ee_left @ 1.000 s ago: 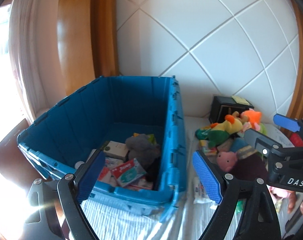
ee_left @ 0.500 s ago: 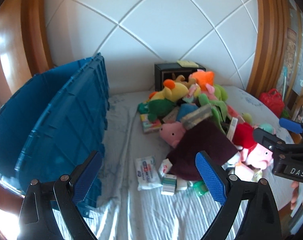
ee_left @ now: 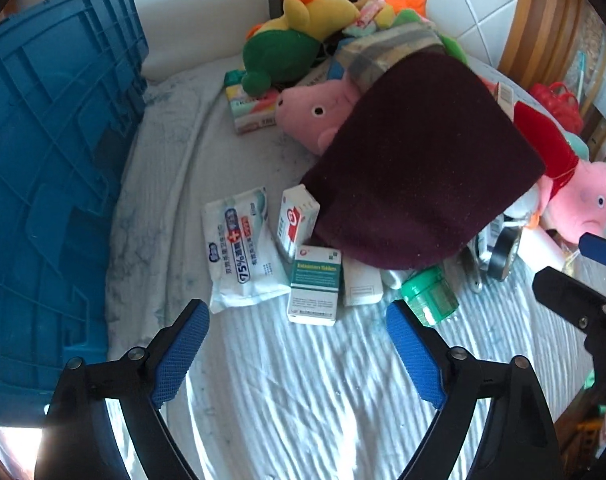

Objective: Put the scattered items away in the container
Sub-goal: 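Return both tools to the pile and approach the boxes and green jar, then grasp the Estazolam Tablets box with left tool while right tool grasps the green jar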

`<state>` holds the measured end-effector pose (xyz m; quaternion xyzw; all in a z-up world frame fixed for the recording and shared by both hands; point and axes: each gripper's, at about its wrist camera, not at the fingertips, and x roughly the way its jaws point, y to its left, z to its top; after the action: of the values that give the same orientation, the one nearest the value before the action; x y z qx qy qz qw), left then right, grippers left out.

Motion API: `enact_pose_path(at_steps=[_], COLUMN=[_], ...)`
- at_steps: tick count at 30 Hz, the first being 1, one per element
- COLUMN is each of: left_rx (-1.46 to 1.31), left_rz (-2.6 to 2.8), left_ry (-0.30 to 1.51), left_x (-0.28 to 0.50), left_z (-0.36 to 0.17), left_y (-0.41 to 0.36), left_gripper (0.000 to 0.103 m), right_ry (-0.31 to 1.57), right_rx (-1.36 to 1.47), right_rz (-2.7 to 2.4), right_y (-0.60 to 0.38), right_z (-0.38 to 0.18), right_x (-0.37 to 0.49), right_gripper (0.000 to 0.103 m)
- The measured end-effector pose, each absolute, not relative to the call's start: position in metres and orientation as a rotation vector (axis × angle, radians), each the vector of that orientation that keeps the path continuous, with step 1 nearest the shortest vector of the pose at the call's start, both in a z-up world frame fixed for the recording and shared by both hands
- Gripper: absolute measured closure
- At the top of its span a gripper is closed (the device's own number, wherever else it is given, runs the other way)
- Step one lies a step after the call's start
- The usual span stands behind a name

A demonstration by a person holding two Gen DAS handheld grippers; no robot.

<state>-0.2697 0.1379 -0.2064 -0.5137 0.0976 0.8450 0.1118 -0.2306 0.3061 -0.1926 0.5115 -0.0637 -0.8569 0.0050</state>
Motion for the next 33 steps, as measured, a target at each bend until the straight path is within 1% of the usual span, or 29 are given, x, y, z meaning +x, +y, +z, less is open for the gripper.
enact_pose_path(at_steps=[2,4,6,9,11,15,16,19,21,22,23,24,25,28,33], left_rx=[-1.531,-1.554,-1.576,-1.6,-1.614,-1.643,-1.65,-1.657,-1.653,-1.65,-1.647,-1.645,-1.643,-1.632,-1.623], left_rz=[2.454,2.427,2.399,2.377,2.366,2.345,2.339,2.327,2.319,2.314,2.309,2.303,2.304,2.306,2.314], left_ry=[0.29,0.294,0.297,0.323,0.348,0.366,0.368,0.366,0.357,0.35,0.343,0.336,0.342,0.358,0.364], left_x=[-0.274,-0.278,-0.281,-0.286,-0.289,-0.295,-0.296,-0.298,-0.298,-0.299,-0.299,-0.299,-0.299,-0.297,-0.29], left_z=[-0.218,-0.23,-0.242,-0.256,-0.263,-0.274,-0.277,-0.283,-0.285,-0.285,-0.285,-0.285,-0.286,-0.287,-0.284], left_y=[0.139,0.141,0.142,0.147,0.151,0.154,0.155,0.155,0.155,0.155,0.155,0.156,0.156,0.157,0.154], left_gripper=[0.021,0.028,0.03,0.031,0.033,0.045,0.048,0.054,0.056,0.059,0.062,0.066,0.066,0.067,0.067], right_ry=[-0.182,-0.169,-0.172,-0.174,-0.166,-0.144,-0.147,-0.151,-0.152,-0.154,-0.154,-0.154,-0.154,-0.151,-0.161], right_rx=[1.646,1.687,1.723,1.764,1.773,1.791,1.798,1.83,1.855,1.865,1.873,1.879,1.886,1.885,1.867], right_rz=[-2.645,-2.612,-2.589,-2.568,-2.551,-2.52,-2.512,-2.488,-2.473,-2.466,-2.461,-2.455,-2.45,-2.452,-2.474], right_y=[0.298,0.291,0.288,0.286,0.283,0.277,0.277,0.277,0.277,0.277,0.277,0.276,0.276,0.275,0.279], right_z=[-0.208,-0.222,-0.234,-0.248,-0.253,-0.261,-0.264,-0.272,-0.278,-0.28,-0.283,-0.285,-0.286,-0.286,-0.28], right_x=[-0.236,-0.241,-0.247,-0.254,-0.258,-0.266,-0.268,-0.274,-0.276,-0.277,-0.277,-0.277,-0.277,-0.276,-0.27], right_gripper=[0.003,0.023,0.032,0.033,0.036,0.043,0.043,0.045,0.047,0.048,0.05,0.055,0.058,0.063,0.063])
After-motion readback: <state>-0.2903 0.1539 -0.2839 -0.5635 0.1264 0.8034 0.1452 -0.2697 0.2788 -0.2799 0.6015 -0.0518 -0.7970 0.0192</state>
